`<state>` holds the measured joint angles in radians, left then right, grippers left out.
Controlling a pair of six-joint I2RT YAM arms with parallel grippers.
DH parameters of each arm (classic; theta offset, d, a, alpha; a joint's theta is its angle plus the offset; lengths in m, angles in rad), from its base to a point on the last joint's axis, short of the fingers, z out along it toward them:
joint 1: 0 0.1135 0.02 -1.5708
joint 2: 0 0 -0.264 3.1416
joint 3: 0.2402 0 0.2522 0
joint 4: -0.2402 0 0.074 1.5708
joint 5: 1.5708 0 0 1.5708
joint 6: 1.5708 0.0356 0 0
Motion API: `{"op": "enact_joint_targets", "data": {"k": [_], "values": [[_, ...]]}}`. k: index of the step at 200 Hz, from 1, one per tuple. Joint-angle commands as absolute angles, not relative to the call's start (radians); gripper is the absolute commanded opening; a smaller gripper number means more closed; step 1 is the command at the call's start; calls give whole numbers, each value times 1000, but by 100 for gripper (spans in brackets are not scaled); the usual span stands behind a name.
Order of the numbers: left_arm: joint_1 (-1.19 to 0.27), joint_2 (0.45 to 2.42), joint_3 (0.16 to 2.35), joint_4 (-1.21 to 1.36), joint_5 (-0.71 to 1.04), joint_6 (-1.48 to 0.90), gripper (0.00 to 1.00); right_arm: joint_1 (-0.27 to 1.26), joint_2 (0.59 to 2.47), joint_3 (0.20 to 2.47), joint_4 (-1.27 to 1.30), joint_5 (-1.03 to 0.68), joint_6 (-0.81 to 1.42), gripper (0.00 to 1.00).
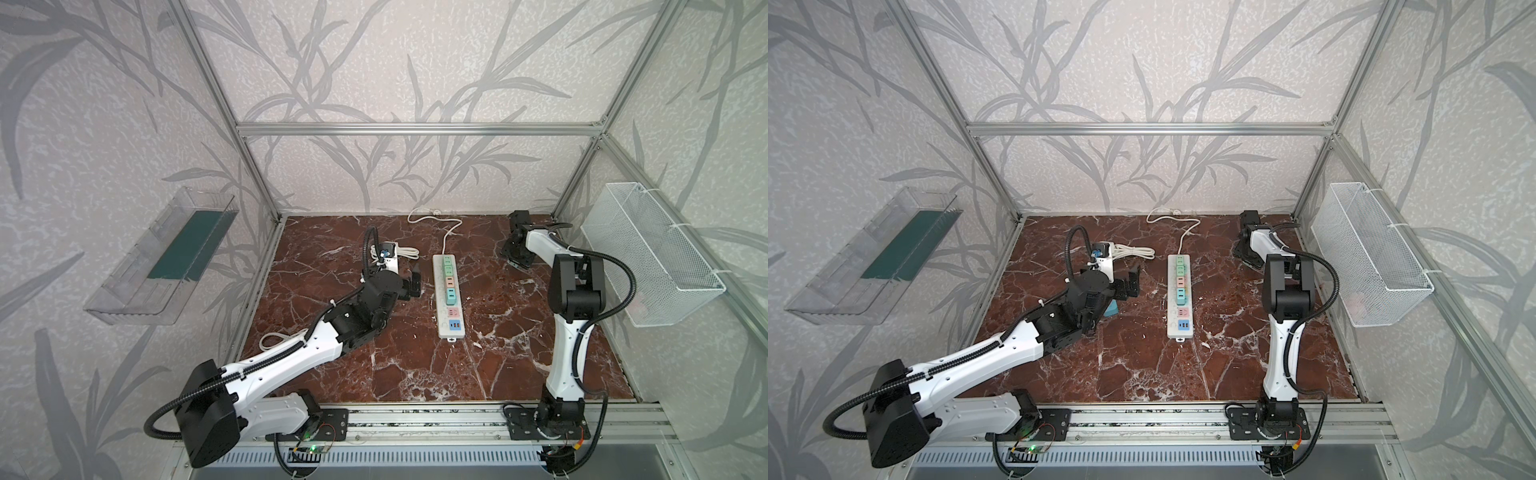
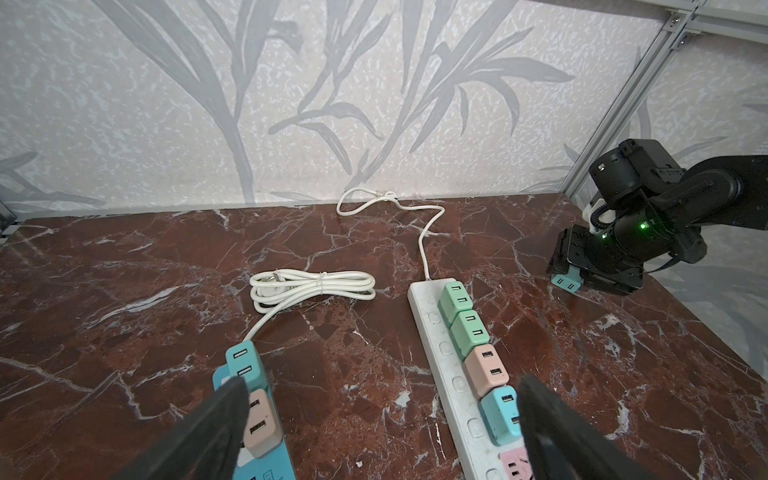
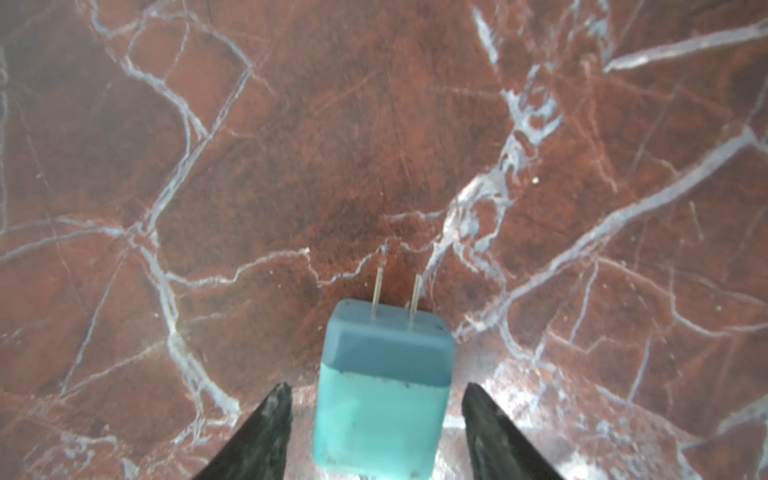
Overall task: Insert the plug
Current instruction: 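Carry the teal adapter nearer the robot and set it down with the right gripper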
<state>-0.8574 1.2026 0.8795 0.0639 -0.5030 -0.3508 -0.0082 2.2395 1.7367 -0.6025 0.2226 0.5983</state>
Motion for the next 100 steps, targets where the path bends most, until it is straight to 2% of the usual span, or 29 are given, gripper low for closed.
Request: {"op": "enact_joint_targets", "data": {"k": [1,35,68,100], "values": [[-854,1213,870,72,-513,-358,99,-15,2275,1781,-655,205,586,62],[-854,1213,872,73,-515,-356,99,-21,2282,1801,-677,182,574,55],[-854,1207,872,72,-516,-352,99,-26,2280,1794,-676,159,546,42],[-854,1198,873,73,-523,-345,99,-22,2233,1758,-665,148,514,36]]}}
